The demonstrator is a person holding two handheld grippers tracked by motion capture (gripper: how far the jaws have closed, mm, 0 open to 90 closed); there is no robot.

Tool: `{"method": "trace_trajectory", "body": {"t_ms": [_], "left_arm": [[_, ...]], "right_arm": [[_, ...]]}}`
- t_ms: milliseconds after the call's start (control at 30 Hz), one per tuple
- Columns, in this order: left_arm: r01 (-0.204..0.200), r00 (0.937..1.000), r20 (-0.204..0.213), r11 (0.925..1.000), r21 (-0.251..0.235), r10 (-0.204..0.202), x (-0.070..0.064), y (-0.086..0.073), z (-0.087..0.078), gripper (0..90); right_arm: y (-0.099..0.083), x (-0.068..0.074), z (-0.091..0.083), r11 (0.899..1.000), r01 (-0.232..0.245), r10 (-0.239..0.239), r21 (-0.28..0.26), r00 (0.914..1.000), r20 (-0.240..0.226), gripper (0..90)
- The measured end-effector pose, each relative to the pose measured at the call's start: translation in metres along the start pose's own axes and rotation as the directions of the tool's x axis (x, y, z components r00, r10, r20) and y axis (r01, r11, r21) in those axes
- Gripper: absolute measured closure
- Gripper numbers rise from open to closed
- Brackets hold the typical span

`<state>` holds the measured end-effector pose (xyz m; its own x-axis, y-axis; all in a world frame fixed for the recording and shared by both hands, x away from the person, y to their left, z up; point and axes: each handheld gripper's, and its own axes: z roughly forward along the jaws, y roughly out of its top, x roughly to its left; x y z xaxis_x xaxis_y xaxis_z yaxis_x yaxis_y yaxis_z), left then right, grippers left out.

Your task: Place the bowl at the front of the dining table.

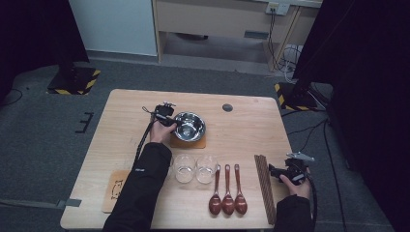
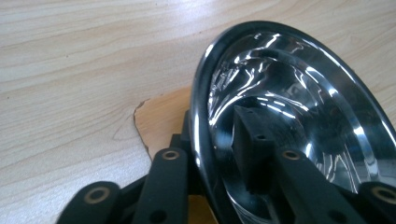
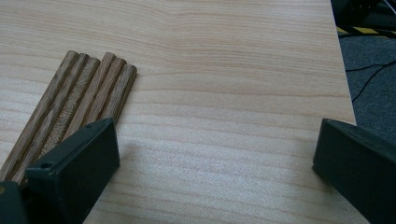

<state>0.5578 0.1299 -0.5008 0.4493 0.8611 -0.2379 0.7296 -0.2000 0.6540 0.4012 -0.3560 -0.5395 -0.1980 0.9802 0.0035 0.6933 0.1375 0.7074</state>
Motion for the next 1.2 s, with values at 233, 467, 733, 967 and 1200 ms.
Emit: {"method": "trace_trajectory", "body": {"t_ms": [233,467,733,967,1200], "left_arm": [[-0.013,0.9999,-0.001,0.9999,-0.001,0.013,0.0,-0.001,-0.009,63.3],[-0.011,0.9999,0.002,0.9997,-0.023,0.011,0.004,-0.004,-0.015,58.3],[-0.026,0.9997,-0.004,0.9996,-0.013,0.026,0.007,-0.008,-0.01,58.0],[-0.045,0.999,-0.005,0.998,-0.045,0.045,0.004,-0.005,-0.018,50.9],[-0.061,0.9979,0.017,0.9948,-0.081,0.063,0.004,-0.006,-0.032,42.8]], "right_arm": [[0.0,0.0,0.0,1.0,0.001,-0.001,0.0,1.0,0.0,0.5],[0.0,0.0,0.0,1.0,0.001,-0.001,0.0,1.0,0.0,0.5],[0.0,0.0,0.0,1.0,0.001,-0.001,0.0,1.0,0.0,0.5],[0.0,0.0,0.0,1.0,0.0,0.0,0.0,1.0,0.0,0.5],[0.0,0.0,0.0,1.0,0.0,0.0,0.001,1.0,0.0,0.4]]}}
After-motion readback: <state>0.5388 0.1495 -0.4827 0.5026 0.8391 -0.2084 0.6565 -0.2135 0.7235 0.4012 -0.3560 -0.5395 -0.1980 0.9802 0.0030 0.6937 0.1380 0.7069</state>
